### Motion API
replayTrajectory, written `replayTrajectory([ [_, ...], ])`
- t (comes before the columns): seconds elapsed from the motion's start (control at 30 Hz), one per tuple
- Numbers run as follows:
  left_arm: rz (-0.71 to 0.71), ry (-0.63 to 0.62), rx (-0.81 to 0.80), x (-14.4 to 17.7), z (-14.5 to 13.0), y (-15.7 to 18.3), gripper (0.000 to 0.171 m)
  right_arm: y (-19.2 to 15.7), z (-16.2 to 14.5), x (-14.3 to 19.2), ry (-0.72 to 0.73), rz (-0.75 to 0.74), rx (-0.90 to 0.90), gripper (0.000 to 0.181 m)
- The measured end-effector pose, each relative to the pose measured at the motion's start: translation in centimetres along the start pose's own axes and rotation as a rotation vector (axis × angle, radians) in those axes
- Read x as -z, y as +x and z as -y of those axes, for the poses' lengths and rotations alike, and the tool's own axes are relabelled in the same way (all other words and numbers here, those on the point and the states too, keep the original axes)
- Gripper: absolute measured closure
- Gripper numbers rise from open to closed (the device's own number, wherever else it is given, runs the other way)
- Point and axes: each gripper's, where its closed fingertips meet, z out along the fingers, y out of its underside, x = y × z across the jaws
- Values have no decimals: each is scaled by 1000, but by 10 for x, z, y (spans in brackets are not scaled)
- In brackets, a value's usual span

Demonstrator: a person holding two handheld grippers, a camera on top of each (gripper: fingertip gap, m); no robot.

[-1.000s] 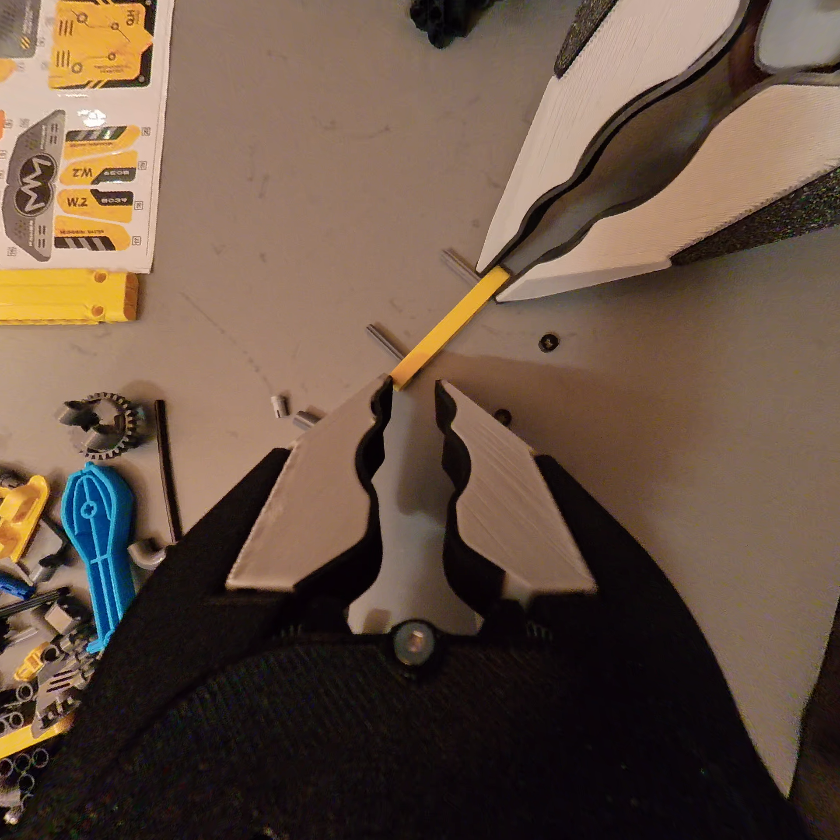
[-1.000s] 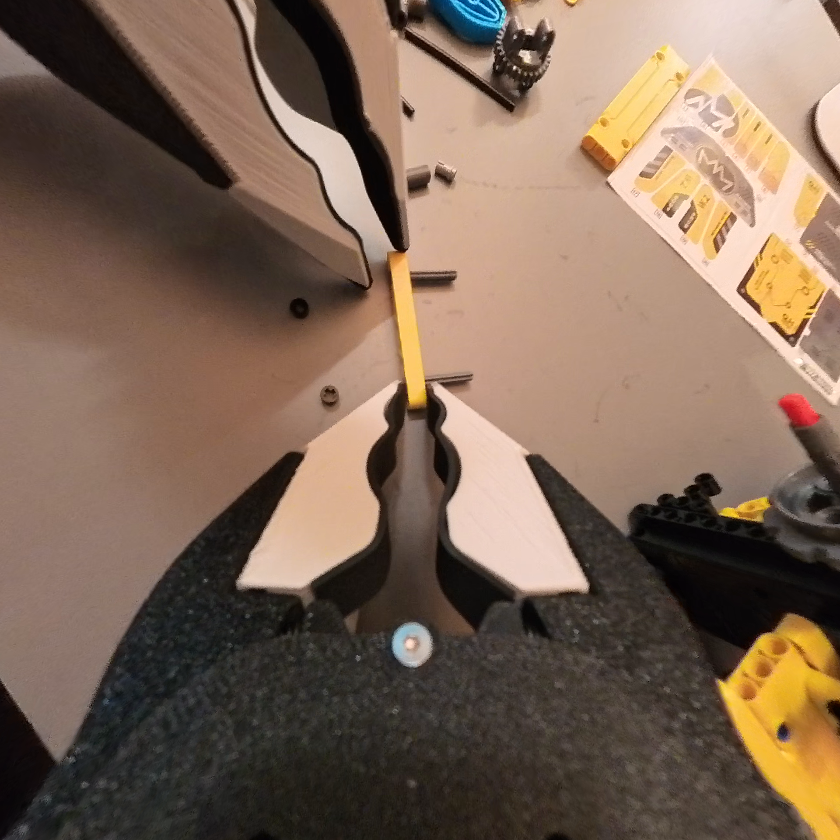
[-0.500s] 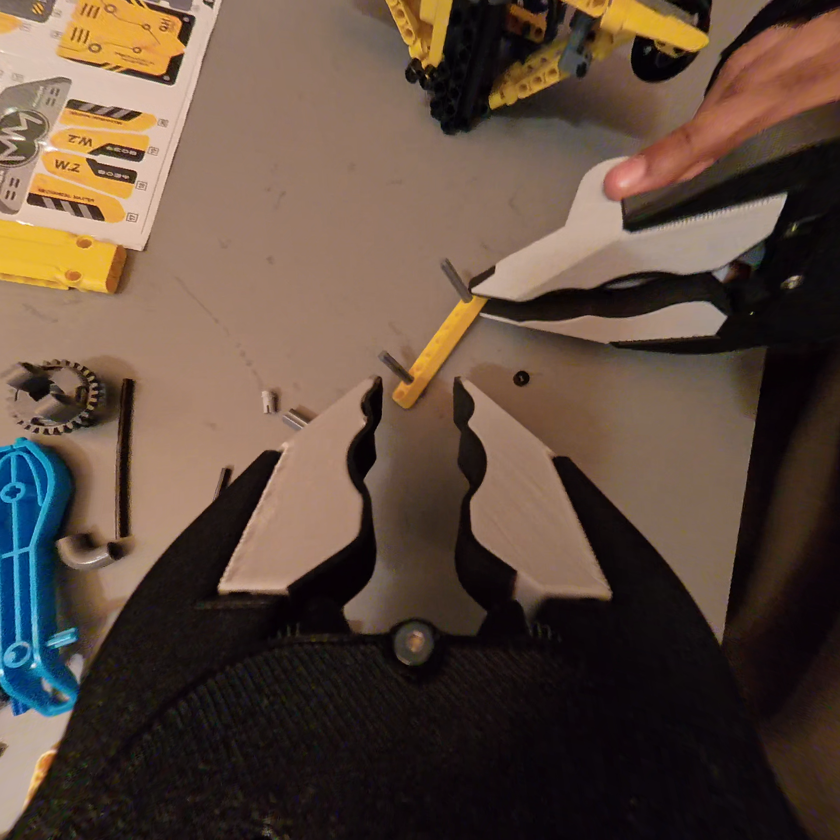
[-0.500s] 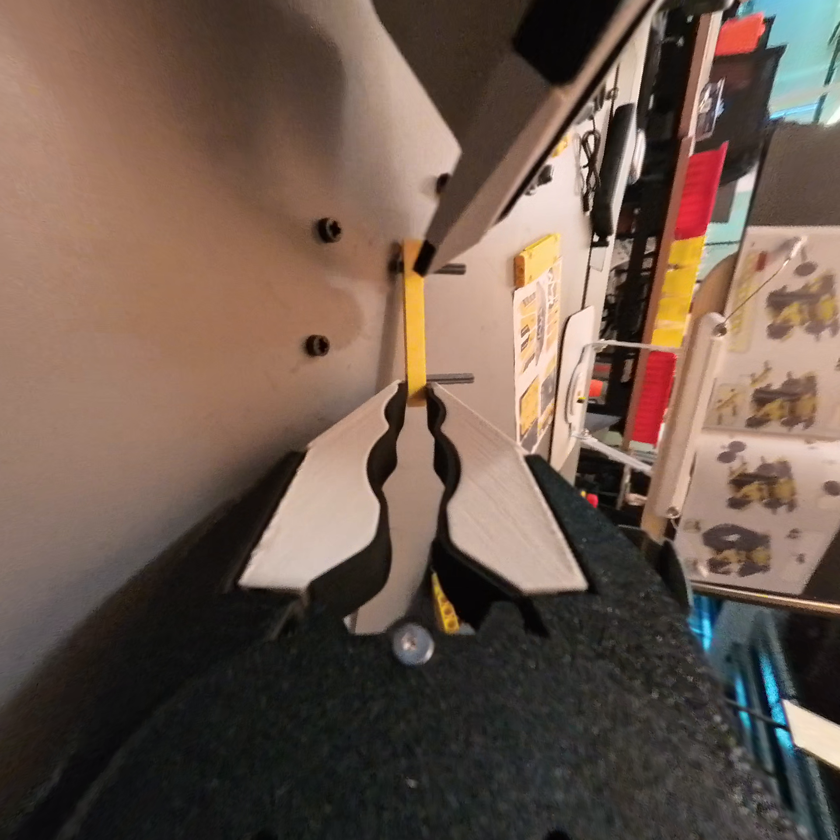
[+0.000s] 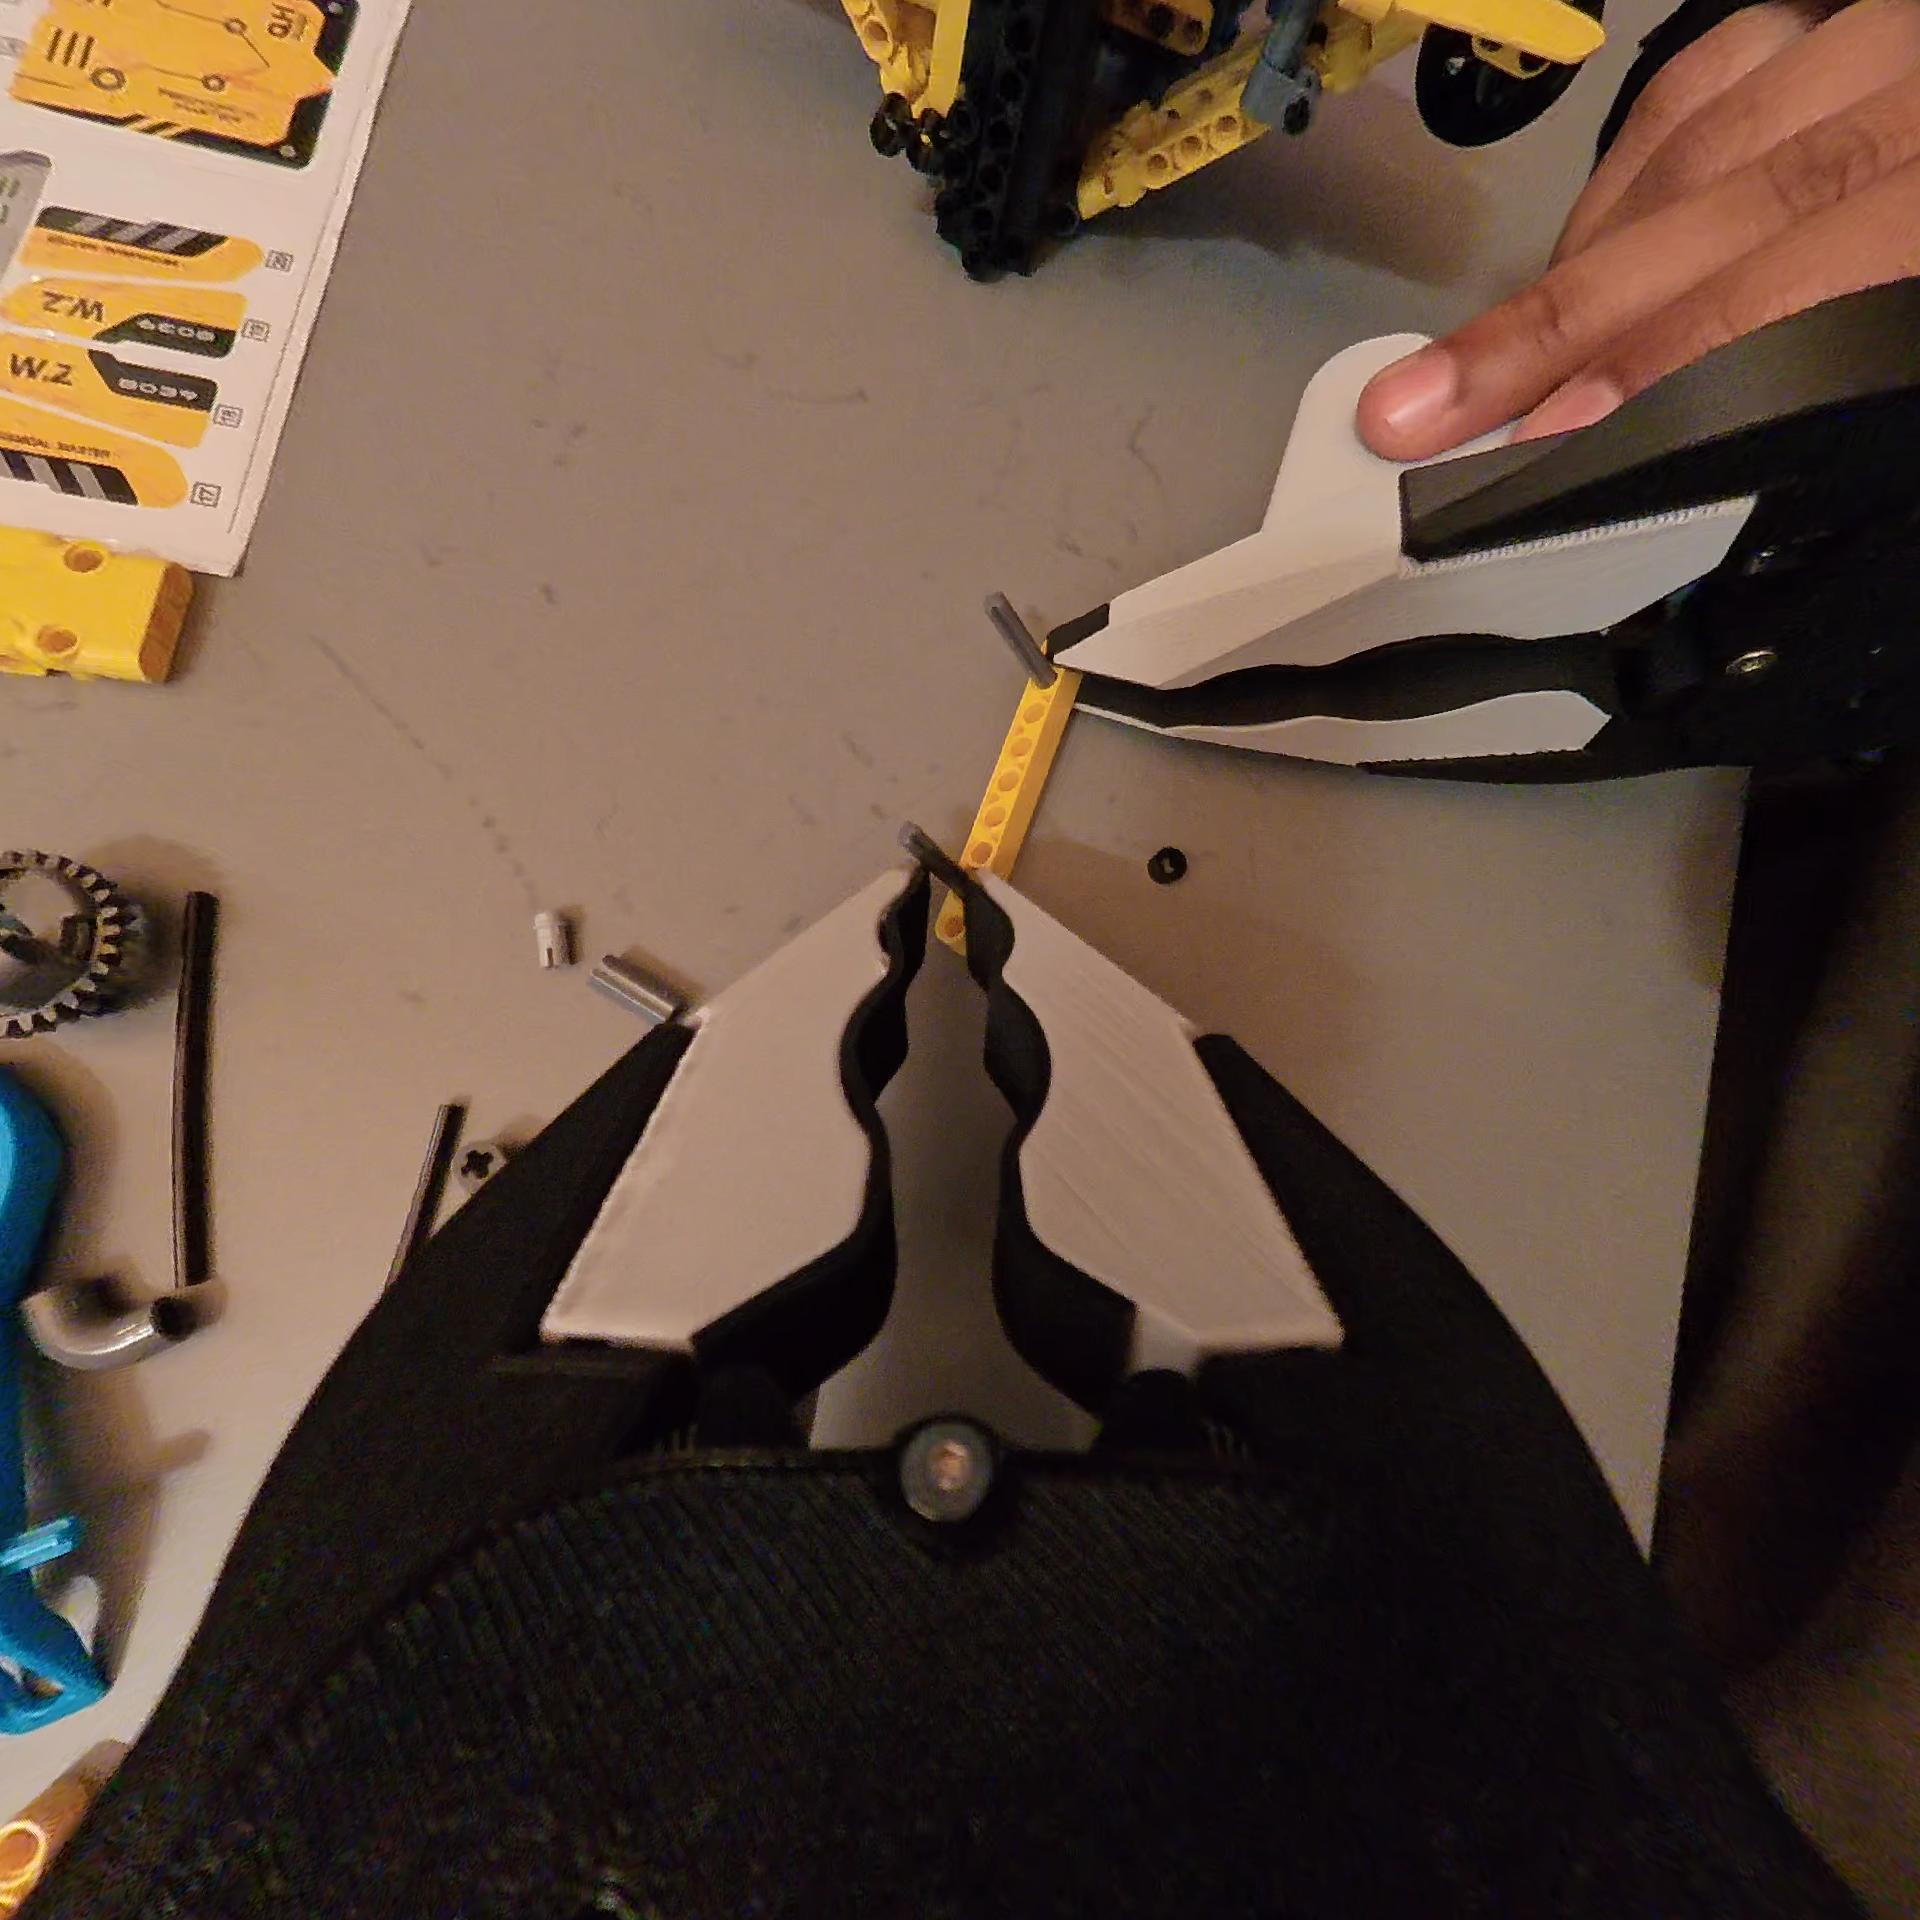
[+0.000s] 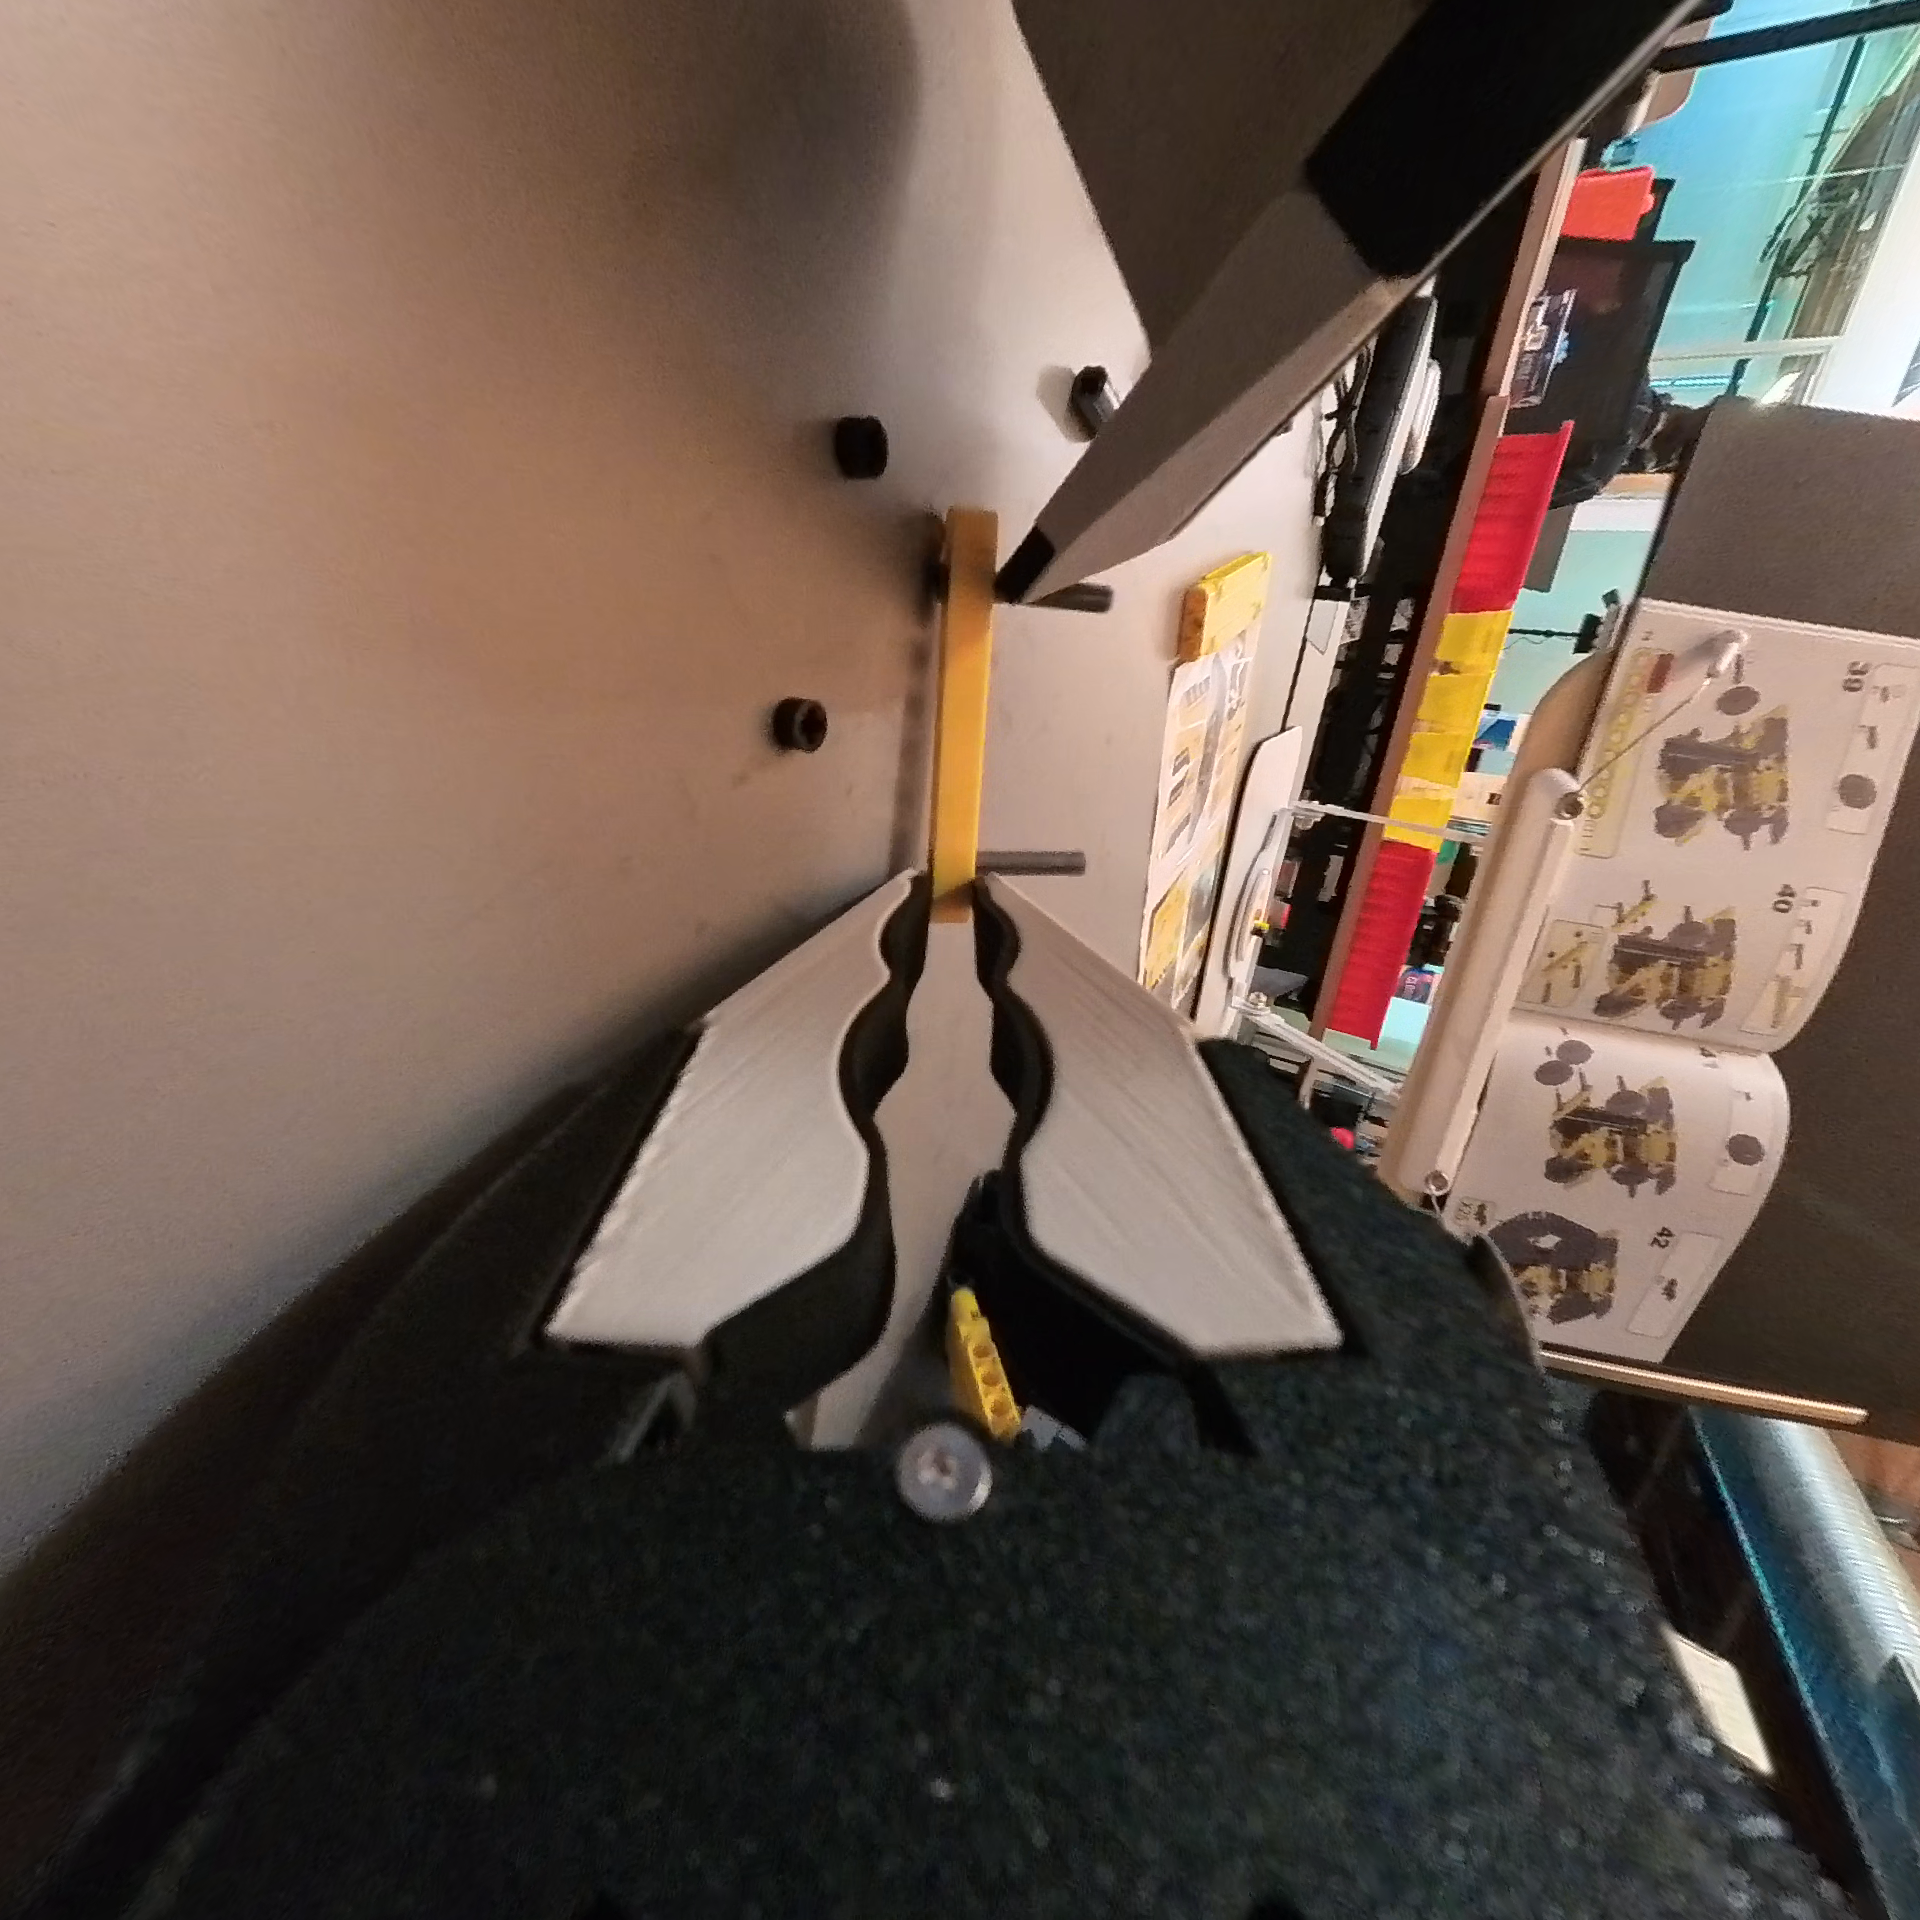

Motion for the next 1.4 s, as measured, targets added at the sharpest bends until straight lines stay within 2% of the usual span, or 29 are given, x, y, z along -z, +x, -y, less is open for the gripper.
replayTrajectory([
  [0.17, 10, -8, -33, 0, -1, 3, 165, -2, 0, 5, 10, 15, -13, 173],
  [0.57, 30, -32, -82, -3, -7, 12, 157, -7, -10, 21, 19, 100, -189, 170],
  [0.87, 41, 29, -42, 14, -3, 10, 154, 0, -5, 38, 130, 206, -509, 170],
  [1.13, 60, 31, -7, 26, -16, 19, 155, 0, 17, 49, 314, 422, -889, 171],
  [1.4, 57, 22, -16, 20, -17, 23, 153, -11, 35, 36, 302, 577, -991, 169],
])
